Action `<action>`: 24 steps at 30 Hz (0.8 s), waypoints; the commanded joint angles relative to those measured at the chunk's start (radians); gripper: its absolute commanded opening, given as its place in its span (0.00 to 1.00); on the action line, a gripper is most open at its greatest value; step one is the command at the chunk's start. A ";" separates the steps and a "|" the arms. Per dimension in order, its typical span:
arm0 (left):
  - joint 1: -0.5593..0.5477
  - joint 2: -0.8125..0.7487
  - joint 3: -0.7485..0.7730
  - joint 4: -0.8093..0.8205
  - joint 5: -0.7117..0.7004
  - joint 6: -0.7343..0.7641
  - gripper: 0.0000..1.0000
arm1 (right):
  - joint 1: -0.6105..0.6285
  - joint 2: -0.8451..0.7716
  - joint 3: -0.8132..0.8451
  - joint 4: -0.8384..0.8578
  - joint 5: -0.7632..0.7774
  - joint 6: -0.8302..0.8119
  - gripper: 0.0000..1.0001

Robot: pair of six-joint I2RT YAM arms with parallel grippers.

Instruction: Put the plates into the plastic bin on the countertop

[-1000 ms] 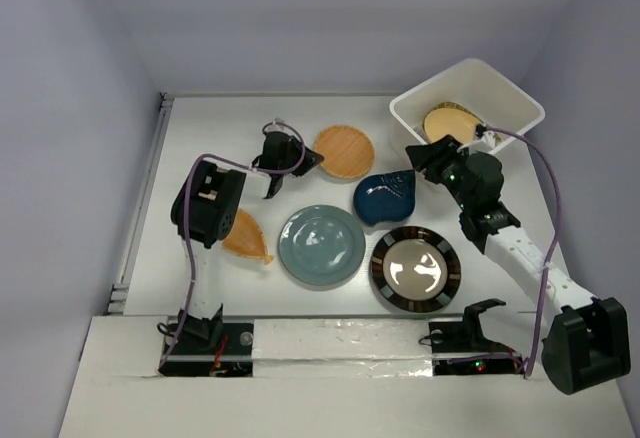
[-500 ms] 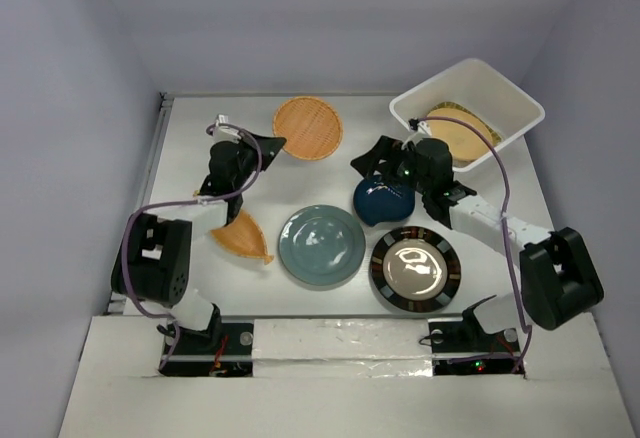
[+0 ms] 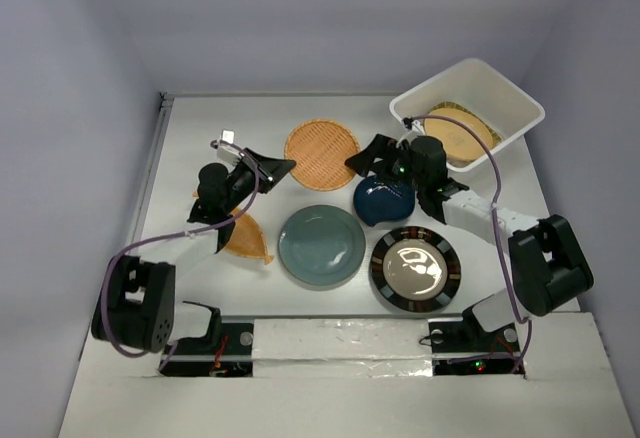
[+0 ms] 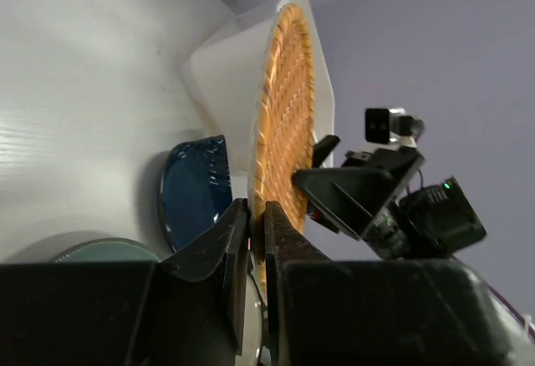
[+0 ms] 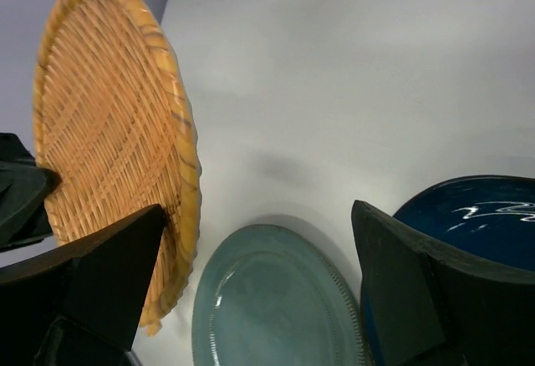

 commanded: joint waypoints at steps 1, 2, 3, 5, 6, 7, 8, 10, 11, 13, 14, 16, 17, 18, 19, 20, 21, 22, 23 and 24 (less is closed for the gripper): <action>-0.001 -0.116 0.021 0.034 0.083 0.013 0.00 | 0.009 0.005 0.033 0.090 -0.035 0.034 0.99; -0.001 -0.131 0.025 0.007 0.089 0.041 0.00 | 0.009 0.004 0.031 0.099 -0.049 0.041 0.96; -0.001 -0.163 0.028 -0.047 0.098 0.053 0.00 | 0.009 -0.007 0.030 0.125 -0.073 0.050 0.86; -0.001 -0.196 0.028 -0.098 0.099 0.078 0.00 | 0.009 -0.024 0.020 0.174 -0.093 0.080 0.68; -0.001 -0.212 0.030 -0.165 0.088 0.110 0.00 | 0.009 -0.033 0.020 0.180 -0.104 0.089 0.40; -0.001 -0.257 0.036 -0.235 0.068 0.148 0.00 | 0.009 -0.045 0.027 0.188 -0.112 0.107 0.23; -0.001 -0.257 0.036 -0.236 0.068 0.148 0.00 | 0.009 -0.049 0.033 0.202 -0.130 0.118 0.23; -0.001 -0.292 0.030 -0.277 0.053 0.176 0.00 | 0.009 -0.030 0.046 0.226 -0.180 0.149 0.22; -0.001 -0.300 0.024 -0.277 0.054 0.178 0.00 | 0.009 -0.020 0.069 0.240 -0.217 0.156 0.22; -0.001 -0.308 0.024 -0.276 0.075 0.176 0.02 | 0.009 -0.006 0.077 0.268 -0.242 0.199 0.03; -0.001 -0.311 0.030 -0.281 0.085 0.181 0.07 | 0.009 -0.009 0.079 0.272 -0.240 0.204 0.00; -0.001 -0.323 0.072 -0.363 0.094 0.232 0.22 | 0.009 -0.030 0.094 0.231 -0.198 0.180 0.00; -0.001 -0.332 0.093 -0.400 0.086 0.260 0.30 | 0.009 -0.067 0.102 0.208 -0.176 0.167 0.00; -0.001 -0.347 0.111 -0.488 0.056 0.289 0.42 | -0.012 -0.087 0.121 0.149 -0.127 0.153 0.00; -0.001 -0.387 0.146 -0.532 0.039 0.317 0.46 | -0.027 -0.110 0.129 0.118 -0.097 0.143 0.00; -0.001 -0.409 0.163 -0.567 0.021 0.369 0.51 | -0.046 -0.133 0.137 0.072 -0.072 0.123 0.00; -0.001 -0.462 0.178 -0.631 -0.012 0.394 0.58 | -0.096 -0.176 0.152 0.052 -0.026 0.114 0.00; -0.001 -0.488 0.210 -0.664 -0.030 0.417 0.60 | -0.128 -0.196 0.158 0.032 -0.004 0.107 0.00; -0.001 -0.515 0.226 -0.693 -0.047 0.462 0.63 | -0.165 -0.211 0.163 0.016 0.012 0.101 0.00; -0.001 -0.560 0.238 -0.754 -0.070 0.487 0.67 | -0.203 -0.229 0.166 -0.017 0.037 0.101 0.00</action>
